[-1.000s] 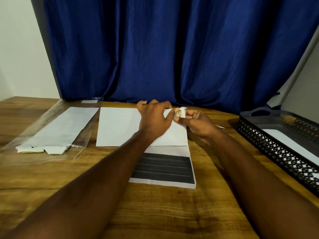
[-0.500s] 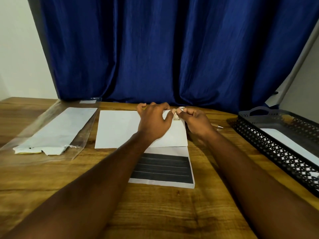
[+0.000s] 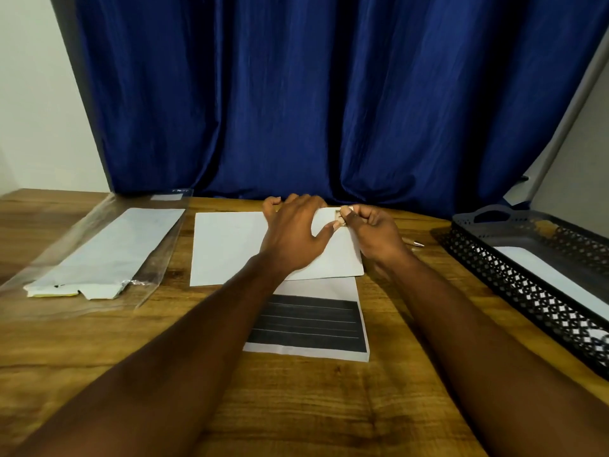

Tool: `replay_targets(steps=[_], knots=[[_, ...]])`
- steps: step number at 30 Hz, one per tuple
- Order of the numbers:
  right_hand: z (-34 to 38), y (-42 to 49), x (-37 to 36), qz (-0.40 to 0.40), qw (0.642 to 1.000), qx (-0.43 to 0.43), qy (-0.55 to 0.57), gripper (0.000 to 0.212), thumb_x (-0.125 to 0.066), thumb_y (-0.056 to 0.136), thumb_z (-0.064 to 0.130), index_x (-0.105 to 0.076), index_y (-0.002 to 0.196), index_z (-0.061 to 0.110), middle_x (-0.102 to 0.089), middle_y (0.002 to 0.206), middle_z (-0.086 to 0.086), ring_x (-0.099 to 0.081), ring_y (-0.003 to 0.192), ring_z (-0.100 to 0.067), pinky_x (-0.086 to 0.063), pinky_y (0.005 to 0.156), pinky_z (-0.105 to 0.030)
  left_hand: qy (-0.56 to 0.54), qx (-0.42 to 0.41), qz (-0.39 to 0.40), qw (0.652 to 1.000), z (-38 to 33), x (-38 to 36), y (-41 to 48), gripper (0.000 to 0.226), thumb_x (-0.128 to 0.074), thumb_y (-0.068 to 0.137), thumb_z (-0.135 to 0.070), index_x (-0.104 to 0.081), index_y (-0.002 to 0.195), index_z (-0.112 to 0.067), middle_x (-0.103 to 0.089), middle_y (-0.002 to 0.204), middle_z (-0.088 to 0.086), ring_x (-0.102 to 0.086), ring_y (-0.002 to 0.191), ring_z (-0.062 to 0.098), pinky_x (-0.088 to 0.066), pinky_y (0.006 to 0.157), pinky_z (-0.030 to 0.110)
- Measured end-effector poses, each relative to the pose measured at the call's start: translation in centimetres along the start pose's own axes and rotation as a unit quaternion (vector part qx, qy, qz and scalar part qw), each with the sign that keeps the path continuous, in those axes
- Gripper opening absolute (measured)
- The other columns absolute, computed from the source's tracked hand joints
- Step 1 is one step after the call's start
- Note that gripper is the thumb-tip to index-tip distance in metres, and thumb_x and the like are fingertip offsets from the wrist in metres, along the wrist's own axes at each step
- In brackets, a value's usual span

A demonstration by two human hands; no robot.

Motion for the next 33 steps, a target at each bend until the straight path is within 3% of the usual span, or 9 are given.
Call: replay_targets(steps=[5,8,15,17,20,24,27,29,33], knots=[[0.4,0.3,2.7,-0.106,0.993,-0.002,0.048,0.018,-0.063,0.106,0.028,-0.068,0.094,0.016,-0.075,0.087,-0.001,-0.069,0.073,-0.013,-0.052,0.049,-0.016,0.056,0.033,-0.033,0.997,0.6,0.9,0.1,0.062,-0.054,0.094,-0.064,-0.051,0.144,-0.027,-0.043,0.153,0.002,-0.035,0.144,0.024,-0.022,0.114,0.057],[-0.2,0.7,4.3,-0.155,0.985,-0.026,0.075,0.015,-0.061,0.108,0.025,-0.070,0.106,0.013,-0.075,0.094,-0.002,-0.068,0.077,-0.014,-0.052,0.049,-0.017,0.043,0.103,-0.051,0.992,2.3,1.0,-0.5,0.068,-0.056,0.093,-0.065,-0.046,0.148,-0.027,-0.034,0.159,0.004,-0.029,0.148,0.026,-0.025,0.113,0.059],[-2.0,0.3,3.3,-0.181,0.969,-0.061,0.157,0.015,-0.055,0.110,0.017,-0.062,0.123,0.014,-0.069,0.100,0.000,-0.066,0.081,-0.013,-0.054,0.052,-0.018,-0.120,0.331,-0.103,0.930,6.9,1.6,-2.4,0.064,-0.067,0.089,-0.063,-0.049,0.124,-0.013,-0.053,0.127,0.009,-0.053,0.117,0.027,-0.042,0.086,0.034],[-2.2,0.5,2.8,-0.179,0.966,-0.064,0.178,0.018,-0.055,0.110,0.018,-0.063,0.125,0.015,-0.073,0.111,-0.006,-0.069,0.087,-0.018,-0.059,0.064,-0.028,-0.188,0.379,-0.066,0.904,7.4,0.5,-2.7,0.070,-0.059,0.093,-0.067,-0.049,0.131,-0.010,-0.060,0.128,0.009,-0.060,0.116,0.030,-0.046,0.082,0.036],[-2.1,0.5,2.5,-0.170,0.965,-0.064,0.188,0.011,-0.055,0.110,0.018,-0.063,0.117,0.016,-0.073,0.115,-0.010,-0.069,0.091,-0.021,-0.060,0.075,-0.036,-0.206,0.412,-0.025,0.887,7.3,-0.6,-3.1,0.083,-0.053,0.093,-0.073,-0.039,0.148,-0.013,-0.057,0.142,0.011,-0.059,0.125,0.034,-0.053,0.095,0.044],[-2.3,0.5,2.0,-0.142,0.971,-0.068,0.177,0.012,-0.050,0.111,0.017,-0.062,0.111,0.017,-0.074,0.116,-0.013,-0.069,0.094,-0.023,-0.057,0.067,-0.031,-0.286,0.410,-0.065,0.864,7.5,-0.7,-2.8,0.066,-0.076,0.092,-0.040,-0.039,0.140,-0.015,-0.054,0.142,0.011,-0.058,0.126,0.030,-0.054,0.095,0.034],[-2.2,0.3,1.4,-0.114,0.978,-0.076,0.155,0.022,-0.049,0.110,0.025,-0.064,0.119,0.012,-0.077,0.111,-0.014,-0.074,0.095,-0.029,-0.054,0.050,-0.027,-0.313,0.422,-0.120,0.843,8.6,-0.1,-3.0,0.054,-0.078,0.090,-0.009,-0.042,0.130,-0.019,-0.054,0.131,0.007,-0.059,0.113,0.020,-0.045,0.070,0.012],[-2.4,0.2,1.1,-0.098,0.981,-0.096,0.140,0.028,-0.051,0.109,0.034,-0.066,0.115,0.012,-0.080,0.105,-0.013,-0.076,0.091,-0.029,-0.058,0.054,-0.032,-0.337,0.421,-0.146,0.830,9.0,0.2,-3.0,0.054,-0.072,0.090,0.003,-0.042,0.129,-0.021,-0.053,0.129,0.005,-0.058,0.111,0.018,-0.040,0.063,0.009],[-3.1,0.4,1.1,-0.053,0.985,-0.131,0.099,0.025,-0.056,0.102,0.036,-0.066,0.107,0.013,-0.081,0.102,-0.014,-0.078,0.087,-0.034,-0.060,0.077,-0.044,-0.385,0.379,-0.161,0.826,8.4,0.3,-2.7,0.052,-0.062,0.090,0.010,-0.041,0.123,-0.023,-0.052,0.124,0.005,-0.059,0.110,0.016,-0.045,0.073,0.012]])
Point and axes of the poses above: each hand's wrist, its own y-axis towards the middle knuckle, its own x-axis out of the back of the hand, z = x × y, the point moved 10 cm from there along y, towards the middle knuckle
